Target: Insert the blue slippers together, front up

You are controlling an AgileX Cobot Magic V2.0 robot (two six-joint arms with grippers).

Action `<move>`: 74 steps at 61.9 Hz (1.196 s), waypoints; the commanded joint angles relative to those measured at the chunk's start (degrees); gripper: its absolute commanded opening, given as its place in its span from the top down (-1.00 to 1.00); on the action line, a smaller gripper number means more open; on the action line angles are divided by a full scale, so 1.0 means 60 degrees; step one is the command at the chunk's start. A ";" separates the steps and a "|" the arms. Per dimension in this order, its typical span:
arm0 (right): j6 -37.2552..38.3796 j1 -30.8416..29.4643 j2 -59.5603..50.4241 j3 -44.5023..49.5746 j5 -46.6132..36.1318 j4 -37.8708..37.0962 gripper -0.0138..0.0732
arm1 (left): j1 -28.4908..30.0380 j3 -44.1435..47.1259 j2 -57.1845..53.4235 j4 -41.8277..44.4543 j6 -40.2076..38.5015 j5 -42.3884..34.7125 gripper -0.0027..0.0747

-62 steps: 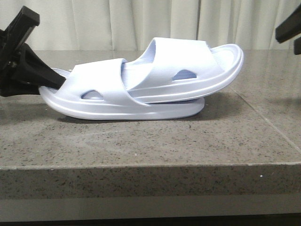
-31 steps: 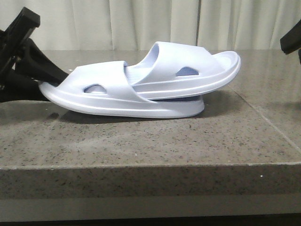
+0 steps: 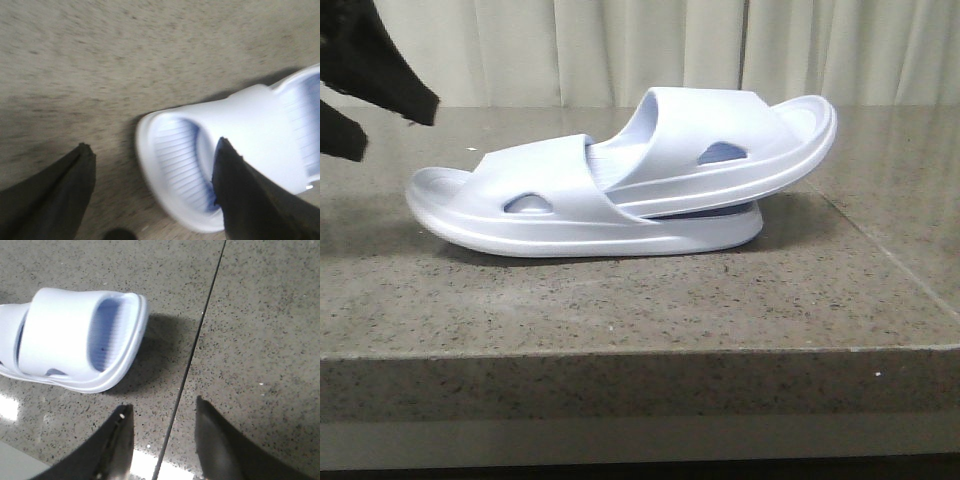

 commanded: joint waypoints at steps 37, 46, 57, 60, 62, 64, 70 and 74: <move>0.5339 0.2913 -0.2831 -0.0362 0.1451 -0.6003 -0.08 | 0.0035 0.0224 -0.6236 0.7519 -0.5152 0.2112 -0.34; 0.5348 0.2913 -0.3732 0.0304 0.1248 -0.6003 -0.08 | 0.0035 0.0812 -0.7138 0.7591 -0.5152 0.2090 -0.34; 0.5348 0.2913 -0.4482 0.0662 0.1098 -0.6003 -0.08 | 0.0035 0.1212 -0.7584 0.7685 -0.5152 0.1956 -0.34; 0.5348 0.2913 -0.4569 0.0663 0.1064 -0.6003 -0.08 | 0.0035 0.1310 -0.7572 0.7685 -0.5152 0.1867 -0.33; 0.5348 0.2913 -0.4615 0.0663 0.1030 -0.6003 -0.06 | 0.0035 0.1350 -0.7572 0.7685 -0.5152 0.1810 -0.32; 0.5348 0.2913 -0.4645 0.0663 0.1004 -0.6003 -0.03 | 0.0035 0.1394 -0.7572 0.7685 -0.5152 0.1742 -0.28; 0.5348 0.2913 -0.4655 0.0663 0.0963 -0.6003 0.21 | 0.0035 0.1542 -0.7572 0.7650 -0.5152 0.1567 -0.06; 0.5348 0.2913 -0.4655 0.0671 0.0963 -0.6003 0.40 | 0.0035 0.1640 -0.7572 0.7602 -0.5152 0.1475 0.13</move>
